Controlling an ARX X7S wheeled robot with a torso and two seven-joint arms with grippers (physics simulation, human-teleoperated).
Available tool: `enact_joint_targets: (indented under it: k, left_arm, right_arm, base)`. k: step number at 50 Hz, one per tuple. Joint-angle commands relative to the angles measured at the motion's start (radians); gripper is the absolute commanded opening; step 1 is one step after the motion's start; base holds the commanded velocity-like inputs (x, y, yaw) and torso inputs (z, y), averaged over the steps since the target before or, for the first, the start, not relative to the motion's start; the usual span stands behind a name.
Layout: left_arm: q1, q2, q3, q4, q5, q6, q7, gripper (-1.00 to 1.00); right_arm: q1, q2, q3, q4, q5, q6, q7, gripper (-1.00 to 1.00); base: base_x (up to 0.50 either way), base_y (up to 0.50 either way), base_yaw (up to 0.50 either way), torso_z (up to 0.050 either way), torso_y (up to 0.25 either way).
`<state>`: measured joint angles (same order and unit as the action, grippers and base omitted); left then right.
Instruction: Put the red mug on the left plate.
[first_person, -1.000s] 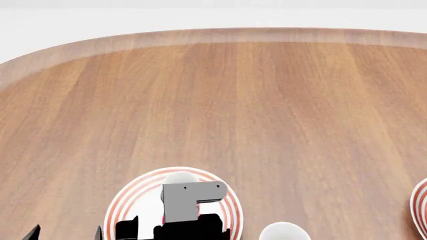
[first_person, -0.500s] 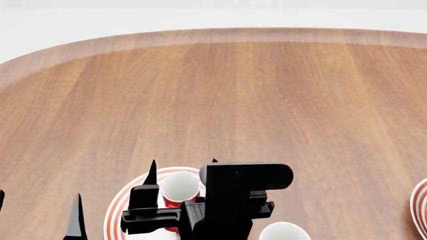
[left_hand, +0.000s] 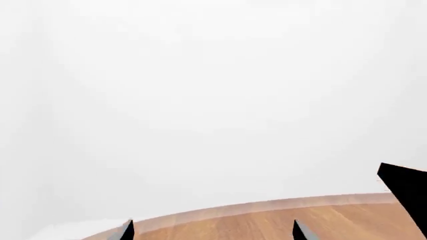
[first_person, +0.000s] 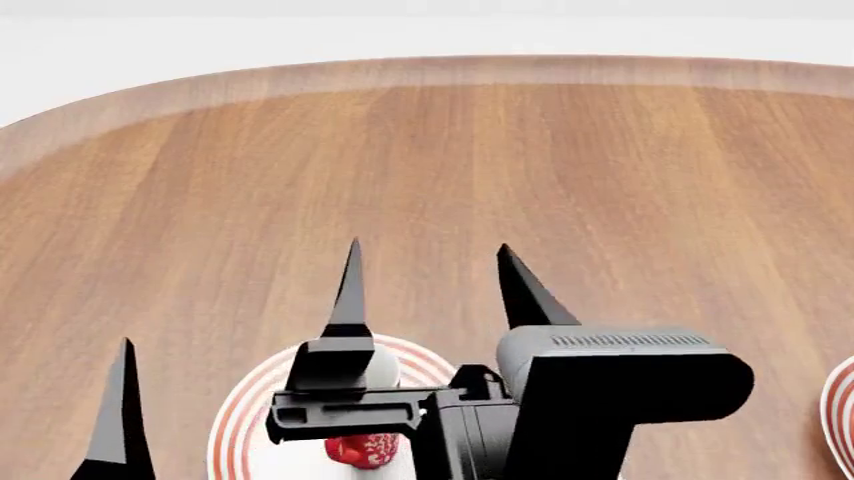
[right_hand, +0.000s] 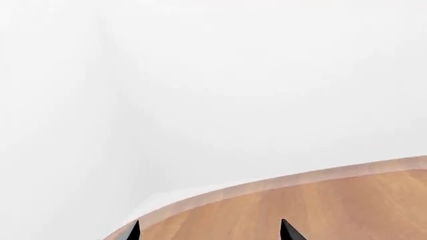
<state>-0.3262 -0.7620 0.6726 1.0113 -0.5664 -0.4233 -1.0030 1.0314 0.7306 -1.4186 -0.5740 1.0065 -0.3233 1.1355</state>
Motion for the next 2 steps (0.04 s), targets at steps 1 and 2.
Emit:
enact_joint_targets:
  k: [1, 2]
  left_arm:
    - [-0.43, -0.23, 0.508, 0.035, -0.132, 0.188, -0.366, 1.0]
    - [-0.492, -0.241, 0.58, 0.036, -0.134, 0.214, -0.397, 1.0]
  right_arm:
    - [0.009, 0.048, 0.019, -0.101, -0.082, 0.01, 0.071, 1.0]
    - [0.01, 0.051, 0.019, -0.11, -0.09, 0.013, 0.076, 1.0]
  base:
    - [0.0, 0.0, 0.0, 0.0, 0.0]
    - [0.0, 0.0, 0.0, 0.0, 0.0]
